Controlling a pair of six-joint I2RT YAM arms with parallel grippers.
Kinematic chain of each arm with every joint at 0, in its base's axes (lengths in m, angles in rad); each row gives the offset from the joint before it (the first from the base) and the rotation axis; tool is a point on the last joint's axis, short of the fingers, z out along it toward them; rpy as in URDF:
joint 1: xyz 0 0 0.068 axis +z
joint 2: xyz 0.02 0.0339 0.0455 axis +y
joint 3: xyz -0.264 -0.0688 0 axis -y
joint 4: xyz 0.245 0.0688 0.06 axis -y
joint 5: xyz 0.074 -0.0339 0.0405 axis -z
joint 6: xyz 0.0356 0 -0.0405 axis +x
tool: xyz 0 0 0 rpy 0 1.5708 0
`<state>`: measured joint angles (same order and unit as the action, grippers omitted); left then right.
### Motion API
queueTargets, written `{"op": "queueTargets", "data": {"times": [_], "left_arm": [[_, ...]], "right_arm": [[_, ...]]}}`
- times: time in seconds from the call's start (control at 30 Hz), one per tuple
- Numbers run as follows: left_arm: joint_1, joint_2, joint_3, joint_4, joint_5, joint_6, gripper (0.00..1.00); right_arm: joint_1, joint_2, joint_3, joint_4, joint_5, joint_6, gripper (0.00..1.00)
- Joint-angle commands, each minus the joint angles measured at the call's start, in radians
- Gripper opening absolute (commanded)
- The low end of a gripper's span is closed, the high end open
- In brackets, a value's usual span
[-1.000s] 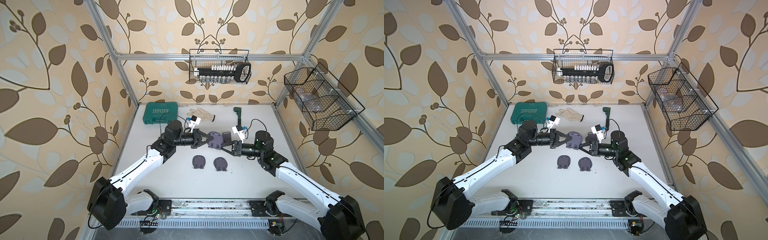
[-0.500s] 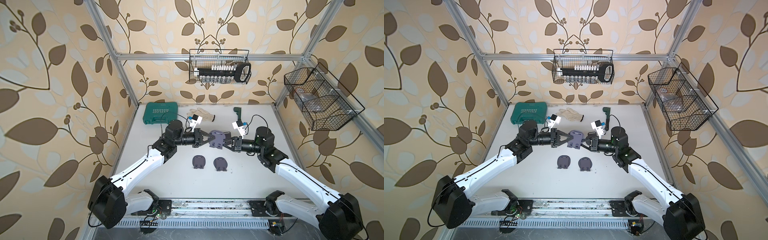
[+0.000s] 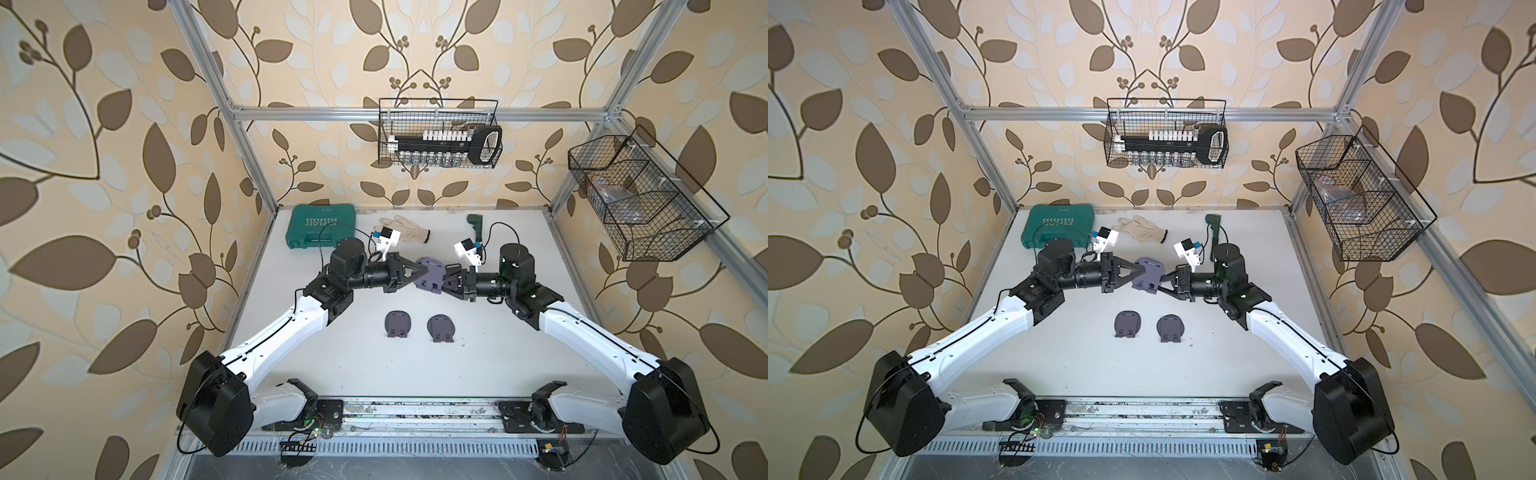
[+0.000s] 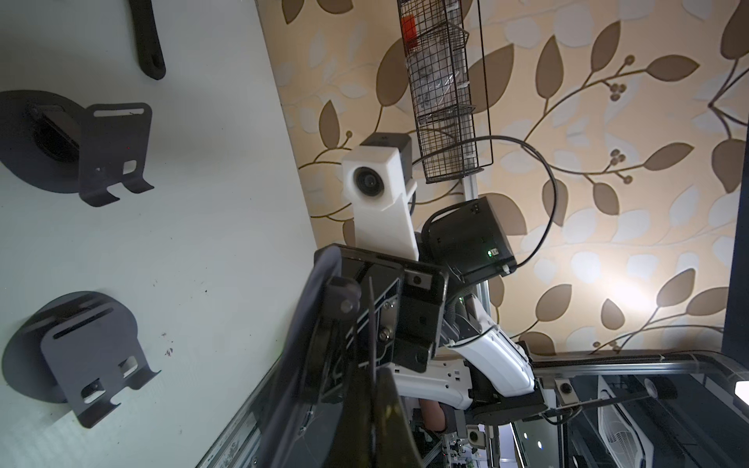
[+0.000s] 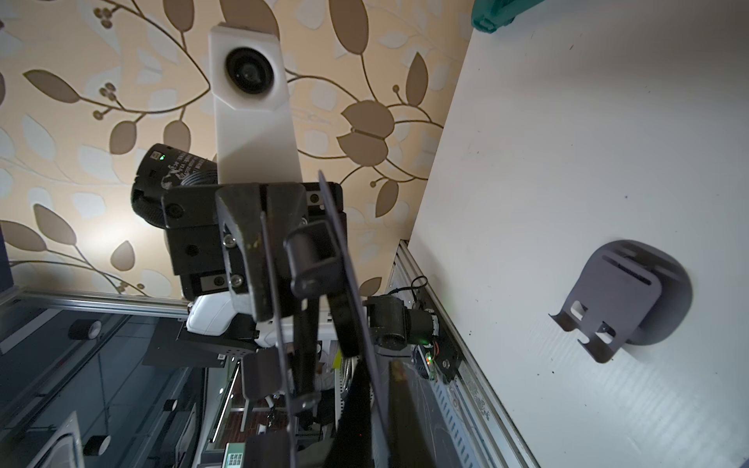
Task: Open the phone stand
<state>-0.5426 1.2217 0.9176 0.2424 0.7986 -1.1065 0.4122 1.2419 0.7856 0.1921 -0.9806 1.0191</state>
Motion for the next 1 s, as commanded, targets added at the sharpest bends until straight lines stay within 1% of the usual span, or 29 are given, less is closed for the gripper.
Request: {"op": "queueTargets", "data": {"times": [0.0, 0.07, 0.17, 0.27, 0.33, 0.37, 0.43, 0.47, 0.5, 0.53, 0.6, 0.67, 0.8, 0.83, 0.9, 0.97], "left_arm": [[-0.044, -0.064, 0.143, 0.334, 0.049, 0.001, 0.0], [-0.043, -0.052, 0.143, 0.377, 0.052, 0.001, 0.0], [-0.041, -0.035, 0.13, 0.477, 0.055, -0.001, 0.0], [-0.038, -0.03, 0.139, 0.473, 0.04, 0.041, 0.0], [-0.03, -0.018, 0.165, 0.407, 0.037, 0.05, 0.0], [-0.025, -0.008, 0.181, 0.362, 0.041, 0.05, 0.0], [-0.021, -0.001, 0.189, 0.307, 0.039, 0.06, 0.0], [-0.022, 0.001, 0.198, 0.243, 0.036, 0.079, 0.0], [-0.022, 0.005, 0.204, 0.181, 0.036, 0.092, 0.0], [-0.022, 0.007, 0.197, 0.161, 0.035, 0.093, 0.0], [-0.022, 0.005, 0.162, 0.157, 0.025, 0.069, 0.0], [-0.023, 0.005, 0.122, 0.18, 0.008, 0.032, 0.0], [-0.025, 0.014, 0.029, 0.299, -0.039, -0.084, 0.0], [-0.025, 0.019, 0.013, 0.325, -0.047, -0.108, 0.0], [-0.025, 0.025, -0.016, 0.364, -0.067, -0.143, 0.0], [-0.024, 0.027, -0.028, 0.378, -0.079, -0.155, 0.0]], "right_arm": [[0.036, 0.09, -0.061, -0.021, -0.07, 0.084, 0.0], [0.036, 0.118, -0.065, 0.033, -0.086, 0.128, 0.0], [0.036, 0.144, -0.055, 0.061, -0.108, 0.156, 0.0], [0.035, 0.157, -0.049, 0.068, -0.12, 0.174, 0.0], [0.033, 0.157, -0.044, 0.045, -0.127, 0.168, 0.0], [0.03, 0.15, -0.036, 0.005, -0.122, 0.145, 0.0], [0.02, 0.122, -0.003, -0.128, -0.094, 0.052, 0.0], [0.012, 0.097, 0.012, -0.179, -0.074, 0.01, 0.0], [0.002, 0.067, 0.027, -0.21, -0.054, -0.015, 0.0], [-0.009, 0.044, 0.047, -0.248, -0.036, -0.044, 0.0], [-0.029, -0.013, 0.095, -0.339, 0.024, -0.129, 0.0], [-0.043, -0.06, 0.129, -0.39, 0.071, -0.197, 0.0], [-0.061, -0.09, 0.15, -0.367, 0.084, -0.207, 0.0], [-0.06, -0.089, 0.151, -0.366, 0.09, -0.209, 0.04], [-0.06, -0.088, 0.141, -0.341, 0.098, -0.202, 0.17], [-0.061, -0.086, 0.13, -0.316, 0.101, -0.194, 0.22]]}}
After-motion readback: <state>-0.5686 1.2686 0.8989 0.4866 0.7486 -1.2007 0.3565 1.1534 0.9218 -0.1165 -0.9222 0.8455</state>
